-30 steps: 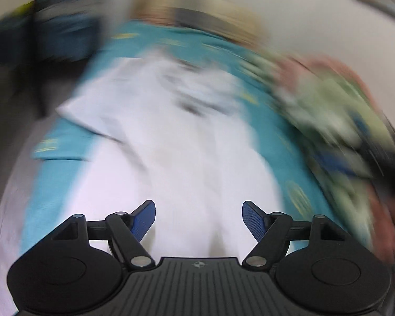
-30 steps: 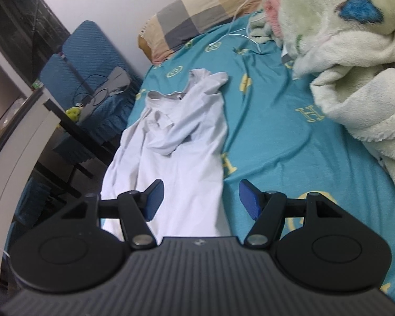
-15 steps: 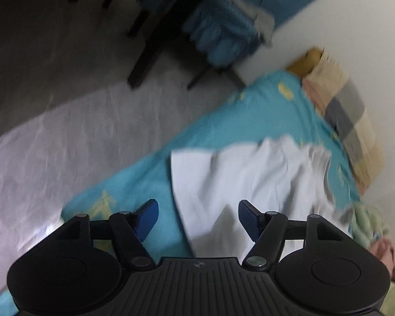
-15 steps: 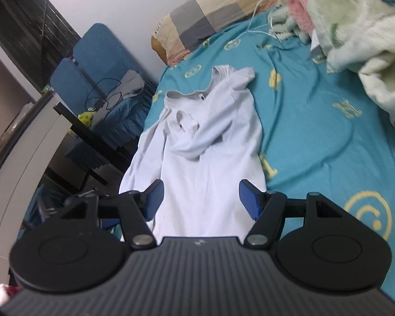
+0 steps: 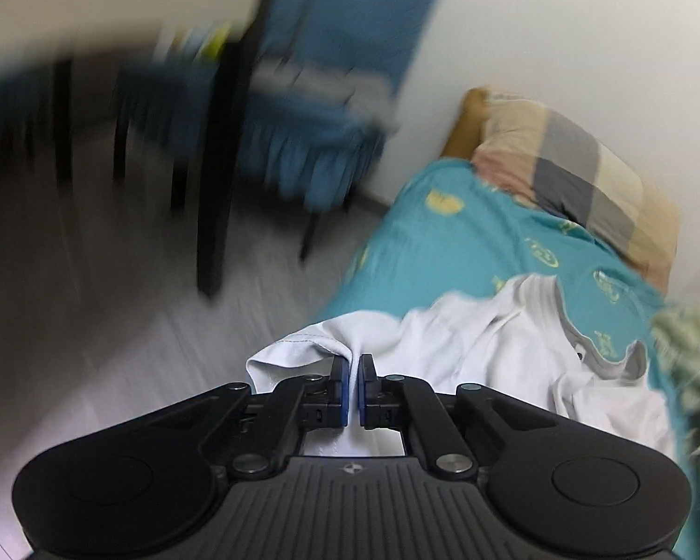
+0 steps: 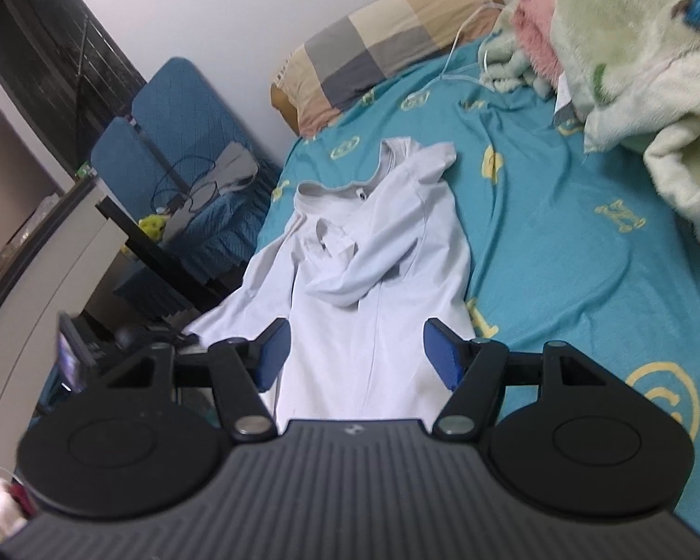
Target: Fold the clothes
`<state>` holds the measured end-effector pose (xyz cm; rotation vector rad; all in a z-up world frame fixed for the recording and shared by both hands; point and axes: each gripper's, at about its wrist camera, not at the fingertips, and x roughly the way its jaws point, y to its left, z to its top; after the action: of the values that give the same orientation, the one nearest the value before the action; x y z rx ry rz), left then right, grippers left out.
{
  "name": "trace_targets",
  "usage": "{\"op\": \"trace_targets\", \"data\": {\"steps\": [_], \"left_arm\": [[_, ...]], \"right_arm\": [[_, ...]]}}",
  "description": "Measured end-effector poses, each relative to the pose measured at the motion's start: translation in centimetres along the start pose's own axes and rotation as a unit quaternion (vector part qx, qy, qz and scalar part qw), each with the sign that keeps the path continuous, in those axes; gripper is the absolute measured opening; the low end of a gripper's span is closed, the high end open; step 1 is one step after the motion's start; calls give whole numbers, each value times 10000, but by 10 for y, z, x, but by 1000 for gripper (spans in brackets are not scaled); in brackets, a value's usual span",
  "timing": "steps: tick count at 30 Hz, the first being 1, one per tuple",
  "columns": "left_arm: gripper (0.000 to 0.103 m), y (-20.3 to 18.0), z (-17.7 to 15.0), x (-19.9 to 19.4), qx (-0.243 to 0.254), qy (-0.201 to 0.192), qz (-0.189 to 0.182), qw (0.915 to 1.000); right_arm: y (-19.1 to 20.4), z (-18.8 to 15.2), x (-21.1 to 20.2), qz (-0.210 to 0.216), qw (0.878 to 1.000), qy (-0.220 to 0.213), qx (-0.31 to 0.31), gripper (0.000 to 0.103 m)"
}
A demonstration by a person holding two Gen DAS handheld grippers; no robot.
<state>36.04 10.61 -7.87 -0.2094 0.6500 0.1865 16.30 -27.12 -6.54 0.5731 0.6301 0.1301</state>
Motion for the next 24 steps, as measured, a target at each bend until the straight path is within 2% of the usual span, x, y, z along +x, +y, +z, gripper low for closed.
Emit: {"op": "trace_targets", "data": {"steps": [2,5,9,12,14,18,21,23,24], "left_arm": [[4,-32,22,-15,624,-165,165,9978],[4,-89,44,-36,1502,-357,104,9880],[4,-179,48,-51,2507,-421,-115,9671],[4,-245,29,-49,3075,-333,-400,9501],[4,-280,6,-42,3284,-200,-619,9423],[6,-321,-40,-16,3304,206,-985,9385],[22,-325,-64,-6,3201,348,-1269,9382],[46,-312,-71,-7,3082,336,-1360,9409],[49,-303,-72,-9,2998,304,-1394,9433]], "right_arm": [[-1,3,-5,11,10000,-78,-12,66],[-4,6,-11,-22,9999,-142,-1,66],[-15,11,-17,-122,9996,-201,158,66],[-25,14,-19,-236,9991,-221,290,66],[-34,15,-19,-286,9984,-186,441,66],[-57,17,-12,-423,9954,-152,851,66],[-74,19,-4,-454,9915,-90,1217,67],[-79,18,0,-426,9907,-74,1294,67],[-79,18,1,-417,9908,-74,1285,67]]}}
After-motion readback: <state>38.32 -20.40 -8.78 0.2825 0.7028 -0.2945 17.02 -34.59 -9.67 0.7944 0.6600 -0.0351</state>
